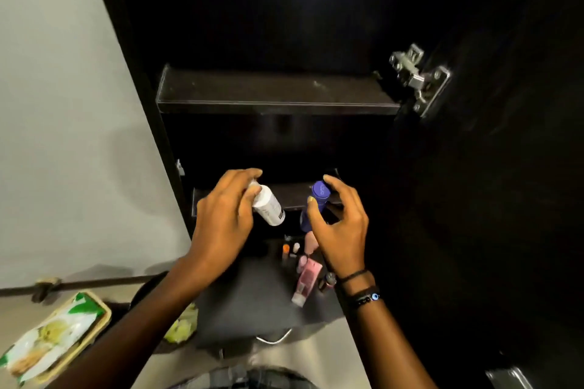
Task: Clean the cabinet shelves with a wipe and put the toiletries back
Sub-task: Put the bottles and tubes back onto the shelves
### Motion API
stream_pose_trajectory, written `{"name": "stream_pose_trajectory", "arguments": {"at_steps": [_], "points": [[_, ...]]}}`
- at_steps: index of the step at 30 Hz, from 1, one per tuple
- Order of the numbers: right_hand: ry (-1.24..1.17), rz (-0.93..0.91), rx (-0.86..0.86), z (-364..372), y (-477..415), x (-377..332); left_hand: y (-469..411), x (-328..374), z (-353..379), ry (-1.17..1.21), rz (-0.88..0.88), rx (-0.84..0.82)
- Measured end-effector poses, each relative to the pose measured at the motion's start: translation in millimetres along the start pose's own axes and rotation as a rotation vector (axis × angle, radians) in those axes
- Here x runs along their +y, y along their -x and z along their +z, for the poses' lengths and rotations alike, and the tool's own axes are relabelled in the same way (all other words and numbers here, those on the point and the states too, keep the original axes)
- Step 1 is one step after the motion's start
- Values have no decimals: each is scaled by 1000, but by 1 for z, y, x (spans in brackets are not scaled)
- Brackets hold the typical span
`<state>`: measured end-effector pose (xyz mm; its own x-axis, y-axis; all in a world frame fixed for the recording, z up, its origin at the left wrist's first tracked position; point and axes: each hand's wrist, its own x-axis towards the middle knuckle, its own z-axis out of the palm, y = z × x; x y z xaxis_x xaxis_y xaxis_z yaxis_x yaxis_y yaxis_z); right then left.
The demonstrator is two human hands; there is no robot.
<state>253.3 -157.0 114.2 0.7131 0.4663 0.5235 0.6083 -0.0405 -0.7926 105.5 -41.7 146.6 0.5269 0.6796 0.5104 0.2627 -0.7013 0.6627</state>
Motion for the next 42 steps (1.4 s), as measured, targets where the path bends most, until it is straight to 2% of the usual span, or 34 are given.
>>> {"name": "stream_pose_trajectory", "arguments": {"at_steps": [8,16,24,33,42], "points": [[-145,-194,89,4,-64,-105,-72,61,-85,33,214,140],[-241,-417,196,-27,-130,-222,-138,142,-170,40,465,236],[-342,-585,301,-59,-205,-309,-207,219,-239,-6,587,373],[-347,-655,293,-53,-281,-347,-279,252,-258,-89,542,381],[-288,-640,146,-13,-307,-346,-318,243,-245,-348,425,386]]}}
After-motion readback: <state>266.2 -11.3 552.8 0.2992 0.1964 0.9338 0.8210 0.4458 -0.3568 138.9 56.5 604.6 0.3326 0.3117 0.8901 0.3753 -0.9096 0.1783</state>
